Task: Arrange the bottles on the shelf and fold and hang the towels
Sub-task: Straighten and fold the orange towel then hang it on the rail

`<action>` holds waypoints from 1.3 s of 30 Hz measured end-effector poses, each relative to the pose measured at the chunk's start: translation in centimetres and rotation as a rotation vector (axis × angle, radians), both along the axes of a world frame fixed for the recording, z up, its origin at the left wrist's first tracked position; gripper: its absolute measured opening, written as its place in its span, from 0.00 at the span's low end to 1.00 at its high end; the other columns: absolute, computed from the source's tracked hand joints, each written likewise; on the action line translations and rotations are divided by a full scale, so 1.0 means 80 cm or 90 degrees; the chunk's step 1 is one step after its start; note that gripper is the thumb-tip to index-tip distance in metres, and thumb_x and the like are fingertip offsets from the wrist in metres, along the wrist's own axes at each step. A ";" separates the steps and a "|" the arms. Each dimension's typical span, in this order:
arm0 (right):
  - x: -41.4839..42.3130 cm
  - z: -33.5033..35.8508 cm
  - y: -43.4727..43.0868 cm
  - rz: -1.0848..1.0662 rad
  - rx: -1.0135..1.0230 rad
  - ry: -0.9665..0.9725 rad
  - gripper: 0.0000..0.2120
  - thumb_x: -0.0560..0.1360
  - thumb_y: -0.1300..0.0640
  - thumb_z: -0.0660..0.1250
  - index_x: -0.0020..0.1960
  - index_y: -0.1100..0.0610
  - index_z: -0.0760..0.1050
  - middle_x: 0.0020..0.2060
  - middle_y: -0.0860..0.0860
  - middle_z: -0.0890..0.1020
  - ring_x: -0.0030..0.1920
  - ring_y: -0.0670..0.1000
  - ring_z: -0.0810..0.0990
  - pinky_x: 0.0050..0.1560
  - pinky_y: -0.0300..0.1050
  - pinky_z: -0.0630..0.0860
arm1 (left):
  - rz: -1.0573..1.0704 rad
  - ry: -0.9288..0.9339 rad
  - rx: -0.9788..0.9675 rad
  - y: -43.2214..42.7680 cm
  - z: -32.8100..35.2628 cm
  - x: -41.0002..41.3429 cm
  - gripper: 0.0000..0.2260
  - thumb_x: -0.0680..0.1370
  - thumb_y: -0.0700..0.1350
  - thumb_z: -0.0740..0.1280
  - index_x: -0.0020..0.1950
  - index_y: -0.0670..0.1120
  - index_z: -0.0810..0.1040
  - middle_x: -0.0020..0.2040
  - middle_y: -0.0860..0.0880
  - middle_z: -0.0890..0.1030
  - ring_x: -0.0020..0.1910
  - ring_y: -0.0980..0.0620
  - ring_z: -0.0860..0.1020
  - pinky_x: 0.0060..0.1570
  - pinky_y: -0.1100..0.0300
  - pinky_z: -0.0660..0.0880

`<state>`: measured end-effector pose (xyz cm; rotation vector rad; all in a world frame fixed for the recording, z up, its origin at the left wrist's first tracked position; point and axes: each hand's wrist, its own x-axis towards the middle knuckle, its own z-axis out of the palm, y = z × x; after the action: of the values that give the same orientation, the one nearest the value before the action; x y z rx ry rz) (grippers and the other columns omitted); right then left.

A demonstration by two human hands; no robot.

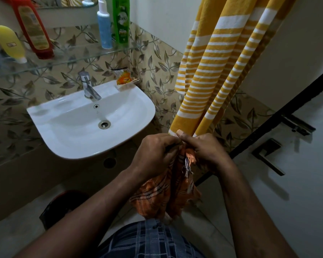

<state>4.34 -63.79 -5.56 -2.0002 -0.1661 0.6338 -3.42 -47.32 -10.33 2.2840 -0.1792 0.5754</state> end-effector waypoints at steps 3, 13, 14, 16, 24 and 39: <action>0.002 0.003 -0.001 0.025 0.018 0.039 0.18 0.75 0.39 0.74 0.50 0.54 0.86 0.45 0.53 0.89 0.49 0.53 0.89 0.56 0.54 0.83 | 0.004 -0.005 -0.008 -0.001 -0.003 -0.002 0.08 0.80 0.43 0.73 0.59 0.47 0.87 0.46 0.59 0.82 0.42 0.66 0.77 0.43 0.76 0.68; 0.004 -0.030 0.014 -0.060 0.185 0.224 0.17 0.66 0.54 0.81 0.51 0.61 0.84 0.50 0.63 0.82 0.55 0.63 0.80 0.65 0.64 0.74 | 0.021 -0.042 0.002 -0.003 -0.010 -0.008 0.04 0.77 0.42 0.76 0.51 0.45 0.87 0.42 0.56 0.81 0.38 0.65 0.74 0.41 0.76 0.66; 0.005 -0.030 0.014 -0.059 0.172 0.217 0.13 0.70 0.56 0.80 0.51 0.61 0.84 0.48 0.62 0.81 0.53 0.62 0.80 0.61 0.61 0.76 | 0.023 -0.049 0.010 -0.003 -0.012 -0.009 0.04 0.77 0.42 0.77 0.50 0.45 0.86 0.42 0.53 0.83 0.38 0.63 0.75 0.41 0.75 0.67; 0.008 -0.028 0.012 -0.033 0.139 0.201 0.14 0.73 0.56 0.78 0.54 0.63 0.83 0.47 0.61 0.82 0.51 0.61 0.80 0.56 0.58 0.76 | 0.009 -0.066 0.035 -0.002 -0.016 -0.011 0.04 0.77 0.43 0.77 0.50 0.44 0.85 0.43 0.50 0.84 0.38 0.59 0.78 0.39 0.69 0.72; 0.015 -0.035 0.018 0.084 0.039 0.195 0.17 0.66 0.55 0.82 0.44 0.67 0.83 0.44 0.69 0.82 0.50 0.66 0.84 0.55 0.60 0.82 | 0.017 -0.094 0.056 -0.004 -0.012 -0.017 0.11 0.81 0.49 0.69 0.49 0.51 0.67 0.34 0.49 0.78 0.29 0.51 0.75 0.25 0.57 0.69; 0.005 0.019 0.025 -0.271 0.374 -0.034 0.06 0.76 0.60 0.75 0.46 0.63 0.83 0.40 0.60 0.85 0.41 0.59 0.83 0.46 0.54 0.81 | -0.021 0.074 -0.185 0.008 -0.010 -0.010 0.09 0.78 0.45 0.76 0.54 0.48 0.79 0.45 0.56 0.84 0.44 0.59 0.83 0.41 0.69 0.74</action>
<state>4.72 -61.79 -4.04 -1.4187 0.0430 0.2187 -4.22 -46.71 -11.11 2.0210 -0.0712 0.4204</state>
